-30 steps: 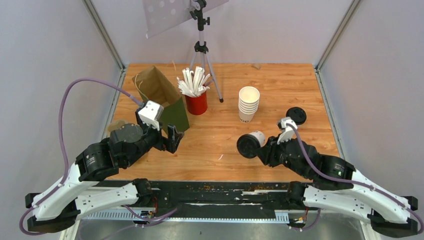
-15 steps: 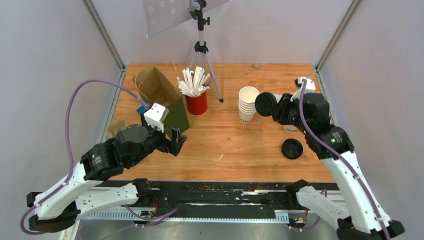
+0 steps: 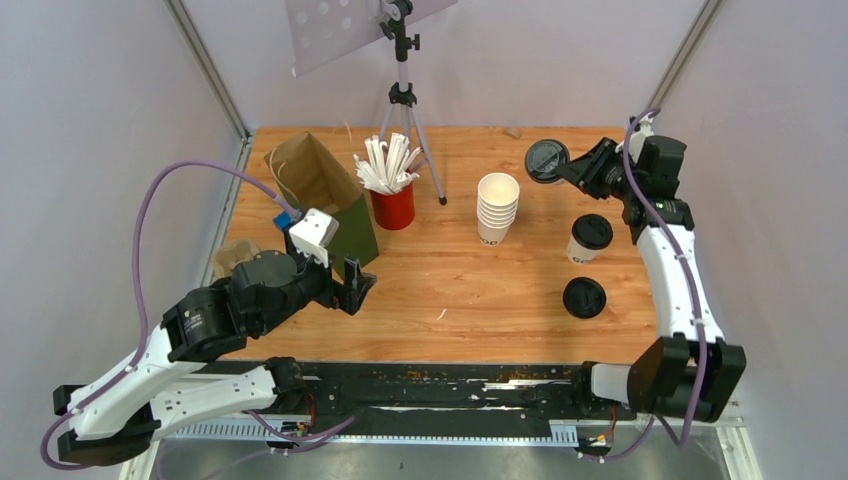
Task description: Pack the takeout coffee
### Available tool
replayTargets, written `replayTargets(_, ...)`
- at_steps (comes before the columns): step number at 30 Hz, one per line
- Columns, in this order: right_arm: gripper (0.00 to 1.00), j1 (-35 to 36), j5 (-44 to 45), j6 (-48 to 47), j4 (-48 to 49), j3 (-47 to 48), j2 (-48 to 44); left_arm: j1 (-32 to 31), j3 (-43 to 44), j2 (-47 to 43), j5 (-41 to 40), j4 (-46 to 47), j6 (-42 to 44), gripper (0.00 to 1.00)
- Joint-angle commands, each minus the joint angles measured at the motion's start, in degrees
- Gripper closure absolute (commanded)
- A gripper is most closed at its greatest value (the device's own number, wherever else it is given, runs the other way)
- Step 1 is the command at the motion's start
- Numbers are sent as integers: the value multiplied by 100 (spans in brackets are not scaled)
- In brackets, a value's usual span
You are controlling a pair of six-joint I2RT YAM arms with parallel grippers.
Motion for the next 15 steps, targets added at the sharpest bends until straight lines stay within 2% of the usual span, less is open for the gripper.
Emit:
replayTargets(1,78,-243,-792,374,703,21,617,-23,6,-13,55,95,-64,0)
replayTargets(6,78,-345,-1078,381,782,76,1350,-27,1,-13,29,75,-39,0)
replayTargets(15,76,-468,-1235,-62,19,633,2642,-22,105,47,-48,34,30,0)
